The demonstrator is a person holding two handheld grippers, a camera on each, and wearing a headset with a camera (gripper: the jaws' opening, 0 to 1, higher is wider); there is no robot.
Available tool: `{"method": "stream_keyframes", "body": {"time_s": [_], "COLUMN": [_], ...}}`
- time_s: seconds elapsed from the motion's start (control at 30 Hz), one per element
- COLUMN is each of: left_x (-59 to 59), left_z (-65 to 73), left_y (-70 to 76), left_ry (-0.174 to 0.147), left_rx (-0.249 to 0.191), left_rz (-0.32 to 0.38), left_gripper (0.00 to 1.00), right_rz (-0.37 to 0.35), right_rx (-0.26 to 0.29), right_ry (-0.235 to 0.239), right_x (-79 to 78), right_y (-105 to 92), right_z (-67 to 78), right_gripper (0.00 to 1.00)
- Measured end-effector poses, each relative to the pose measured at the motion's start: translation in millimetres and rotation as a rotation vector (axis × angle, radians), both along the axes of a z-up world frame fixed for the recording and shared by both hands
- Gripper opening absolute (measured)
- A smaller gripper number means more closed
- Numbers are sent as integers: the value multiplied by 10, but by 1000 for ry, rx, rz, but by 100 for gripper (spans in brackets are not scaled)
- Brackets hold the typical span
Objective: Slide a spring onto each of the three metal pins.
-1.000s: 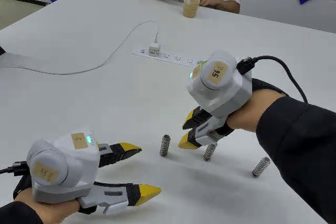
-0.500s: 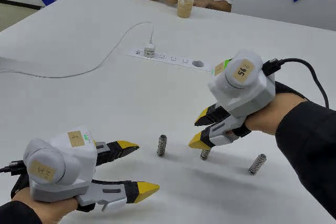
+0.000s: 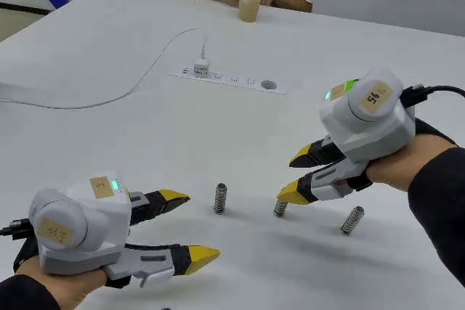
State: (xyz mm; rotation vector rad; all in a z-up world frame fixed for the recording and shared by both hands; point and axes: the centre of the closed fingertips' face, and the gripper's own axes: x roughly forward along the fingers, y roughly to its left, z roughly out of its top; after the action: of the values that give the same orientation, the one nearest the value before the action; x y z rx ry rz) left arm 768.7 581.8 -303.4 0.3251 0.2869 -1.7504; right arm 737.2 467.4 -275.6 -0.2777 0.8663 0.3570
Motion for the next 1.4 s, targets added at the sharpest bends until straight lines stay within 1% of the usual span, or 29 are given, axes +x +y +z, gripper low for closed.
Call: {"method": "stream_keyframes", "body": {"time_s": [0.13, 0.27, 0.77, 0.9, 1.07, 1.23, 1.4], "left_x": [0, 1, 17, 29, 39, 41, 37], "left_z": [-2, 9, 31, 28, 34, 28, 24], "left_y": [-7, -17, -31, -23, -17, -11, -7], "left_ry": [2, 0, -3, 0, 1, 1, 3], "left_rx": [4, 3, 2, 6, 7, 10, 12], "left_rz": [-2, -3, -4, -1, 2, 4, 5], "left_gripper": [57, 57, 59, 59, 60, 61, 61], "right_rz": [-39, -76, -172, -196, -217, -239, -258], "right_rx": [9, 32, 56, 61, 69, 79, 88], "right_ry": [-24, -58, -179, -201, -214, -238, -252], "right_x": [-45, -98, -365, -441, -549, -645, -741], "right_y": [-88, -147, -308, -363, -383, -408, -415], "right_z": [11, 56, 206, 215, 192, 192, 157], "right_gripper": [40, 43, 53, 55, 58, 60, 61]}}
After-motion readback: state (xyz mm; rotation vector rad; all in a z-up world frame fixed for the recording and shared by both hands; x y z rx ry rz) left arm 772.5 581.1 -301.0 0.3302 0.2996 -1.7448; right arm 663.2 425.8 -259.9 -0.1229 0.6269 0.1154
